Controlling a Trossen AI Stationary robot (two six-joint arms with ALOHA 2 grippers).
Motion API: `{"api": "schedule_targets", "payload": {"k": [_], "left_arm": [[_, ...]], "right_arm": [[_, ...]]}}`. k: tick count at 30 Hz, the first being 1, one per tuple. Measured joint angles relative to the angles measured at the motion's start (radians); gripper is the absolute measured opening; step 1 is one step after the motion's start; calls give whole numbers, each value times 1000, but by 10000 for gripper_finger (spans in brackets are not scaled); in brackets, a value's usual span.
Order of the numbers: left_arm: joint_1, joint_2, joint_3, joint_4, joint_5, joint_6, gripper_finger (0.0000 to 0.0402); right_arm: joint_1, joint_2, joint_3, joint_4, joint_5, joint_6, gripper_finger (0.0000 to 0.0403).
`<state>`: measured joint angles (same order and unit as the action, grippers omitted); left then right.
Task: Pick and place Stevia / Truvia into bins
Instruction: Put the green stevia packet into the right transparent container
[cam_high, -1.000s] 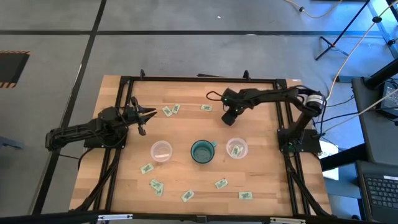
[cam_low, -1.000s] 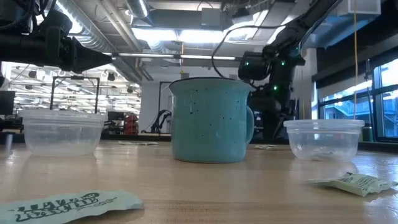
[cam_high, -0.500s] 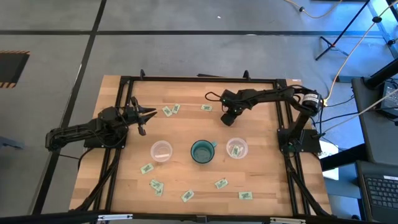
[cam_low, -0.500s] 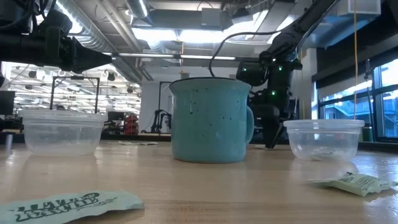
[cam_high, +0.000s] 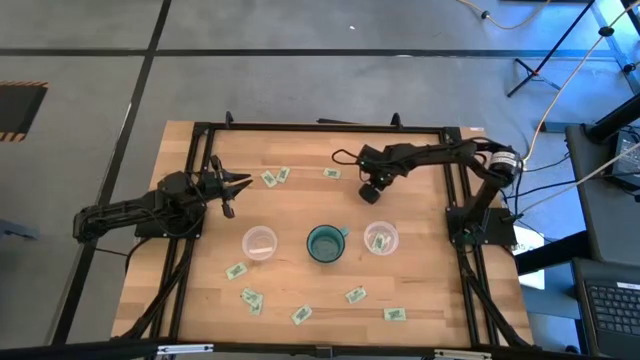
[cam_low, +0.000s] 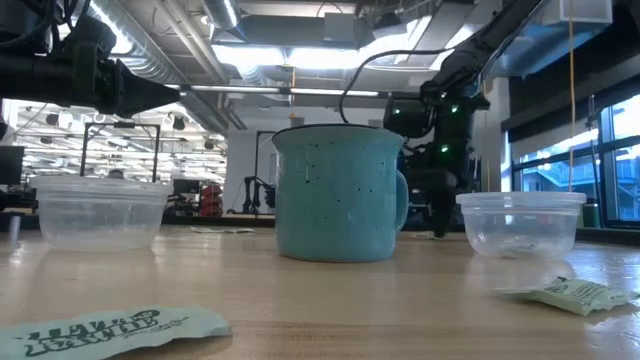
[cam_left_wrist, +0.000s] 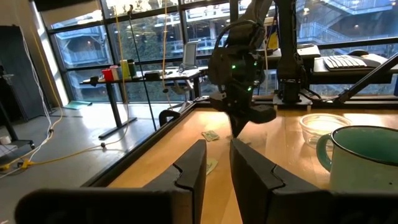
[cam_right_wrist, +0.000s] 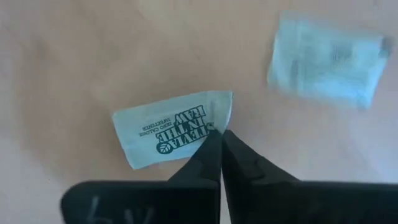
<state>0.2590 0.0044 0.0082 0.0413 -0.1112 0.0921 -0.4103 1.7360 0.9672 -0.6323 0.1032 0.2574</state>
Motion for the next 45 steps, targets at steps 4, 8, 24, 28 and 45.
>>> {"api": "schedule_targets", "payload": {"k": [4, 8, 24, 28, 45], "left_arm": [[0, 0, 0, -1, 0, 0, 65], [0, 0, 0, -2, 1, 0, 67], [0, 0, 0, -1, 0, 0, 66], [0, 0, 0, -1, 0, 0, 66], [0, 0, 0, -1, 0, 0, 66]], "right_arm": [[26, -124, 7, -23, 0, 2, 2], [81, -252, 4, -84, -8, 22, 1], [552, -336, 7, -181, -29, 122, 0], [581, -262, 7, -181, -27, 185, 0], [586, -136, 7, -182, -28, 204, 38]]}}
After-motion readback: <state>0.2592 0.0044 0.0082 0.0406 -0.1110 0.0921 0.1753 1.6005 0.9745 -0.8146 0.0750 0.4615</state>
